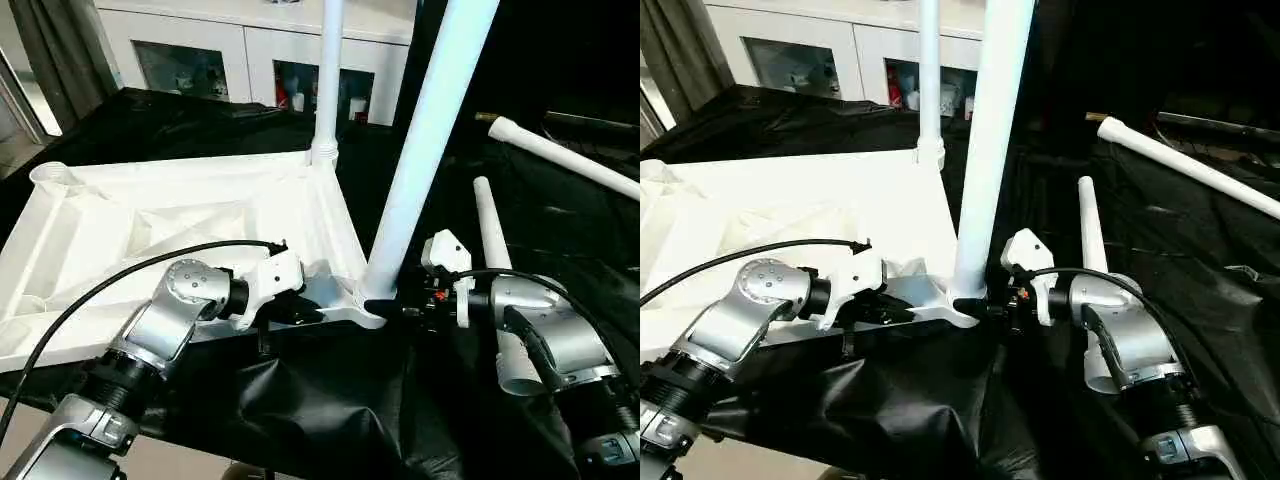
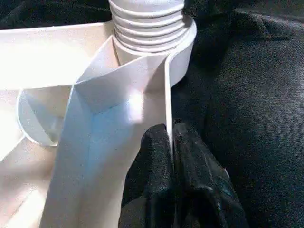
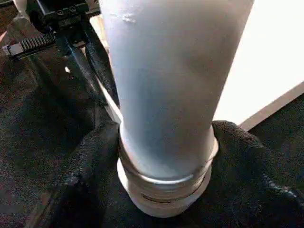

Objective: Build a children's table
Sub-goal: Rotate leg to tighten

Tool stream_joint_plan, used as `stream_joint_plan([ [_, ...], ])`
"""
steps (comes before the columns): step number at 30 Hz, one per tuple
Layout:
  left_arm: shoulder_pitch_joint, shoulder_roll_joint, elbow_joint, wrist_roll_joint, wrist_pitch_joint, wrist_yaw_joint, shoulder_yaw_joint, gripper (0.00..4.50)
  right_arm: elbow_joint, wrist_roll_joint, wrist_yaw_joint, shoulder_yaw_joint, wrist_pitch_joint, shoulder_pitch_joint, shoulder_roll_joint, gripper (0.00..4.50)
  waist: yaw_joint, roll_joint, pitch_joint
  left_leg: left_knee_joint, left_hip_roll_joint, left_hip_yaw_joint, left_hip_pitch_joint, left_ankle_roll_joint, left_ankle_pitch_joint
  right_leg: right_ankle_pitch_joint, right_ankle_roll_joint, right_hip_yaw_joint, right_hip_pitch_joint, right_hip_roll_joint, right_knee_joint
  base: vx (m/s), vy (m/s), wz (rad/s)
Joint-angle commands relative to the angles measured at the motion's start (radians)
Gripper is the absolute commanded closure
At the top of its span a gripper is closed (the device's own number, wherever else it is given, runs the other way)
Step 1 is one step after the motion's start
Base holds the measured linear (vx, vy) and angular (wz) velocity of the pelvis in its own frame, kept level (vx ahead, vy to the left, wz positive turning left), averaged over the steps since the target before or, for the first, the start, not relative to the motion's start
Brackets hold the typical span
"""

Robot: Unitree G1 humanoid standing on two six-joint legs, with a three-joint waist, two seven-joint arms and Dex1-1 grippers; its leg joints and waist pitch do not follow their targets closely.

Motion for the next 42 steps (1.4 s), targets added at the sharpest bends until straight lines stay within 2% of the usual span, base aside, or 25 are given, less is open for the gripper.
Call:
stream_joint_plan([
  [1,-0.014,-0.007,-0.062,-0.026,-0.011,-0.003,0.012,4.5,-0.01,0.003,0.0,0.009,0.012,0.003,0.001,1.71,-0.003,0.004,-0.075,-0.066,0.046,-0.013,0.018,0.04,-0.109,-0.017,-0.236,0.052,0.057,-0.086,-0.06,0.0,0.0,0.0],
  [6,-0.015,-0.013,-0.06,-0.03,-0.002,0.004,0.016,4.5,-0.001,0.009,-0.017,0.007,0.021,0.013,0.02,1.77,-0.003,0.003,-0.077,-0.064,0.044,-0.014,0.016,0.044,-0.091,0.007,-0.237,0.051,0.059,-0.086,-0.056,0.0,0.0,0.0],
  [9,-0.046,-0.05,-0.014,-0.012,0.044,0.09,0.039,4.5,0.058,0.005,-0.143,-0.031,0.05,0.006,0.086,1.78,-0.007,0.003,-0.077,-0.063,0.042,-0.013,0.015,0.042,-0.081,0.015,-0.246,0.051,0.057,-0.086,-0.056,0.0,0.0,0.0],
  [12,-0.11,-0.104,0.088,0.029,0.084,0.235,0.067,4.5,0.169,-0.012,-0.322,-0.078,0.09,-0.031,0.164,1.78,-0.013,0.002,-0.073,-0.066,0.039,-0.012,0.019,0.022,-0.113,-0.054,-0.237,0.052,0.055,-0.086,-0.065,0.0,0.0,0.0],
  [13,-0.14,-0.13,0.132,0.04,0.106,0.291,0.078,4.5,0.218,-0.03,-0.394,-0.087,0.089,-0.048,0.194,1.78,-0.016,0.003,-0.073,-0.068,0.037,-0.013,0.022,0.005,-0.139,-0.111,-0.227,0.05,0.054,-0.086,-0.071,0.0,0.0,0.0],
  [14,-0.166,-0.156,0.17,0.045,0.127,0.338,0.088,4.5,0.258,-0.045,-0.459,-0.091,0.083,-0.065,0.225,1.78,-0.018,0.003,-0.072,-0.069,0.037,-0.012,0.024,-0.004,-0.147,-0.133,-0.222,0.051,0.053,-0.087,-0.074,0.0,0.0,0.0],
  [15,-0.189,-0.183,0.204,0.047,0.146,0.378,0.095,4.5,0.297,-0.06,-0.533,-0.098,0.075,-0.087,0.258,1.78,-0.021,0.005,-0.072,-0.071,0.038,-0.016,0.023,-0.028,-0.156,-0.167,-0.212,0.051,0.056,-0.092,-0.077,0.0,0.0,0.0],
  [17,-0.215,-0.219,0.242,0.051,0.166,0.425,0.098,4.5,0.348,-0.075,-0.651,-0.116,0.067,-0.121,0.305,1.78,-0.024,0.004,-0.073,-0.072,0.037,-0.016,0.021,-0.03,-0.152,-0.153,-0.207,0.052,0.056,-0.091,-0.076,0.0,0.0,0.0],
  [18,-0.229,-0.24,0.267,0.06,0.173,0.455,0.095,4.5,0.377,-0.081,-0.714,-0.125,0.06,-0.143,0.334,1.78,-0.031,0.007,-0.073,-0.073,0.035,-0.017,0.017,-0.03,-0.148,-0.141,-0.207,0.053,0.055,-0.09,-0.074,0.0,0.0,0.0],
  [19,-0.248,-0.27,0.303,0.073,0.175,0.488,0.084,4.5,0.418,-0.091,-0.776,-0.129,0.043,-0.177,0.378,1.78,-0.031,0.004,-0.075,-0.072,0.036,-0.018,0.019,-0.031,-0.145,-0.129,-0.203,0.052,0.059,-0.091,-0.075,0.0,0.0,0.0],
  [24,-0.287,-0.321,0.375,0.091,0.155,0.523,0.064,4.5,0.501,-0.087,-0.85,-0.154,0.004,-0.251,0.448,1.78,-0.032,0.004,-0.076,-0.071,0.034,-0.016,0.018,-0.012,-0.127,-0.085,-0.207,0.053,0.06,-0.089,-0.072,0.0,0.0,0.0],
  [25,-0.293,-0.323,0.383,0.096,0.14,0.523,0.059,4.5,0.511,-0.082,-0.848,-0.163,-0.005,-0.26,0.453,1.78,-0.032,0.005,-0.075,-0.072,0.035,-0.014,0.02,-0.01,-0.135,-0.086,-0.206,0.053,0.058,-0.088,-0.075,0.0,0.0,0.0],
  [27,-0.296,-0.322,0.388,0.097,0.127,0.517,0.056,4.5,0.521,-0.067,-0.84,-0.181,-0.021,-0.273,0.456,1.08,-0.032,0.005,-0.075,-0.073,0.036,-0.016,0.019,-0.006,-0.144,-0.086,-0.206,0.053,0.059,-0.09,-0.074,0.0,0.0,0.0],
  [29,-0.294,-0.315,0.386,0.101,0.097,0.507,0.051,4.5,0.519,-0.056,-0.831,-0.19,-0.024,-0.278,0.454,1.08,-0.031,0.004,-0.075,-0.073,0.036,-0.015,0.02,-0.001,-0.146,-0.083,-0.207,0.053,0.06,-0.09,-0.074,0.0,0.0,0.0],
  [32,-0.283,-0.292,0.37,0.1,0.081,0.463,0.04,4.5,0.487,-0.073,-0.784,-0.166,-0.006,-0.279,0.42,0.68,-0.031,0.002,-0.075,-0.073,0.037,-0.015,0.018,0.005,-0.138,-0.084,-0.208,0.053,0.062,-0.091,-0.073,0.0,0.0,0.0],
  [34,-0.273,-0.275,0.352,0.094,0.071,0.432,0.039,4.5,0.435,-0.078,-0.713,-0.138,0.005,-0.262,0.383,0.68,-0.031,0.003,-0.075,-0.072,0.037,-0.016,0.018,0.008,-0.13,-0.069,-0.21,0.052,0.062,-0.089,-0.071,0.0,0.0,0.0],
  [38,-0.256,-0.242,0.332,0.084,0.045,0.373,0.041,4.5,0.316,-0.076,-0.553,-0.095,0.014,-0.208,0.297,0.68,-0.025,-0.001,-0.078,-0.067,0.036,-0.014,0.013,0.038,-0.092,0.021,-0.216,0.052,0.067,-0.088,-0.062,0.0,0.0,0.0],
  [40,-0.238,-0.217,0.309,0.072,-0.002,0.313,0.035,4.5,0.242,-0.07,-0.463,-0.072,0.017,-0.171,0.234,0.68,-0.024,0.005,-0.078,-0.067,0.037,-0.014,0.014,0.042,-0.103,0.009,-0.22,0.051,0.065,-0.089,-0.066,0.0,0.0,0.0],
  [42,-0.229,-0.207,0.296,0.064,-0.012,0.284,0.033,4.5,0.213,-0.064,-0.427,-0.064,0.02,-0.156,0.207,0.68,-0.022,0.003,-0.079,-0.066,0.04,-0.016,0.015,0.044,-0.101,0.021,-0.227,0.051,0.067,-0.089,-0.062,0.0,0.0,0.0],
])
